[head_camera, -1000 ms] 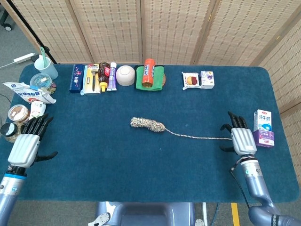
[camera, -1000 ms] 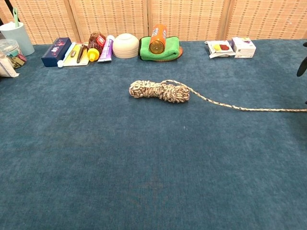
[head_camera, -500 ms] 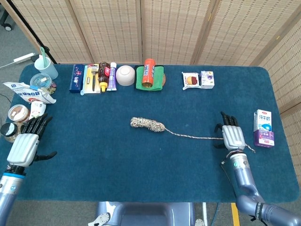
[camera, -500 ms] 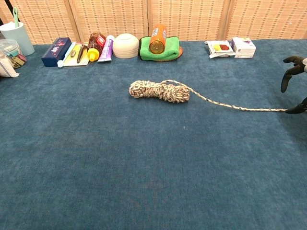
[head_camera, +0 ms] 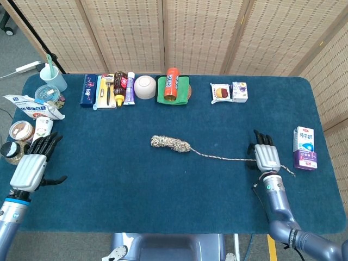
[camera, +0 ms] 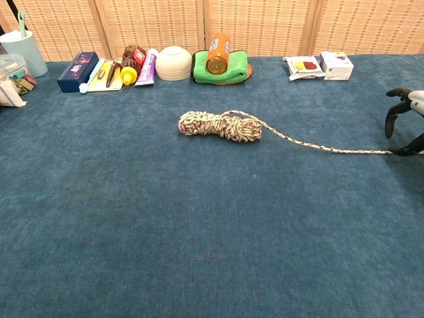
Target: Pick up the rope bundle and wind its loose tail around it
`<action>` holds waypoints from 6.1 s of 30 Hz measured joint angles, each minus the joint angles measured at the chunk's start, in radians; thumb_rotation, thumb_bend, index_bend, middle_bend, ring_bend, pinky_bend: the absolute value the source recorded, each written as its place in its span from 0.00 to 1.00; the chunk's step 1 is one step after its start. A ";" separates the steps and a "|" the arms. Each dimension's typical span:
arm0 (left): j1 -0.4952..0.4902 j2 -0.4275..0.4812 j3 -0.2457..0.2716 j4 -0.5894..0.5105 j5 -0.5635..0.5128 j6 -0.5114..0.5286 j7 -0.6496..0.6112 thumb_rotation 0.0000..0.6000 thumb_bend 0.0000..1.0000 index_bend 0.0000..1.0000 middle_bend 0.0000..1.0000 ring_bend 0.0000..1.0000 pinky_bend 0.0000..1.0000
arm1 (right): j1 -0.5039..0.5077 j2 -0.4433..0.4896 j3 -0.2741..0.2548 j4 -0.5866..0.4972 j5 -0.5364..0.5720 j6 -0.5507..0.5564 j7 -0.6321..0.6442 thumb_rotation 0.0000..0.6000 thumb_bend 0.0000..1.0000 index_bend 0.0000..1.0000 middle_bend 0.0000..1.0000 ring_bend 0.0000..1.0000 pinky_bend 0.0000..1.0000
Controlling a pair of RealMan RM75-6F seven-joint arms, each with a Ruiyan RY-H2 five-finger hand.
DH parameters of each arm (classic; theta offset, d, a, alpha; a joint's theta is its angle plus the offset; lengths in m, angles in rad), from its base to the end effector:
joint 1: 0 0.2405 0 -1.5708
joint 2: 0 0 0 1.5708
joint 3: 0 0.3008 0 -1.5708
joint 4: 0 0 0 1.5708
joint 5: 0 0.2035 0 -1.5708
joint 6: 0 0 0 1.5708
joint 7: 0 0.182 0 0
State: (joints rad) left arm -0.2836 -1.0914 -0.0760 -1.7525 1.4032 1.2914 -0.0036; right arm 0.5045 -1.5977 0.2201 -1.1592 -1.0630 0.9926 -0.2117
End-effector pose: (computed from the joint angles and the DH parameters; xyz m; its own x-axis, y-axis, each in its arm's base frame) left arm -0.2948 0.2852 0.1575 0.2889 0.1235 0.9494 0.9542 -0.1182 -0.2750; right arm -0.3347 -0.3951 0.0144 0.3907 -0.2239 0.8929 -0.9109 0.0462 0.4101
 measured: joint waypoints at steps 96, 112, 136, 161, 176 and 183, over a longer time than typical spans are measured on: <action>-0.002 -0.010 0.004 -0.003 -0.002 -0.017 0.018 1.00 0.05 0.00 0.00 0.00 0.00 | 0.017 -0.047 -0.010 0.100 0.016 -0.062 -0.024 1.00 0.44 0.47 0.00 0.00 0.00; 0.000 -0.009 0.006 -0.007 0.002 -0.014 0.020 1.00 0.05 0.00 0.00 0.00 0.00 | 0.012 -0.042 -0.014 0.085 0.020 -0.051 -0.043 1.00 0.44 0.49 0.00 0.00 0.00; 0.000 -0.006 0.009 -0.010 0.005 -0.017 0.016 1.00 0.05 0.00 0.00 0.00 0.00 | 0.010 -0.072 -0.017 0.123 0.009 -0.036 -0.040 1.00 0.47 0.58 0.00 0.00 0.00; -0.031 -0.026 -0.002 -0.006 0.001 -0.047 0.060 1.00 0.05 0.00 0.00 0.00 0.00 | -0.054 0.011 -0.036 -0.058 -0.087 0.111 -0.007 1.00 0.49 0.64 0.00 0.00 0.00; -0.253 -0.161 -0.072 0.099 -0.046 -0.301 0.135 1.00 0.05 0.00 0.00 0.00 0.00 | -0.102 0.094 -0.057 -0.215 -0.173 0.215 -0.012 1.00 0.49 0.65 0.00 0.00 0.00; -0.371 -0.305 -0.120 0.213 -0.105 -0.378 0.183 1.00 0.05 0.00 0.00 0.00 0.00 | -0.109 0.110 -0.061 -0.250 -0.188 0.227 -0.011 1.00 0.49 0.66 0.00 0.00 0.00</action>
State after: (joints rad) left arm -0.6547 -1.3966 -0.1957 -1.5399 1.2979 0.9139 0.1792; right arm 0.3952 -1.4881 0.1587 -1.4092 -1.2509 1.2199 -0.2229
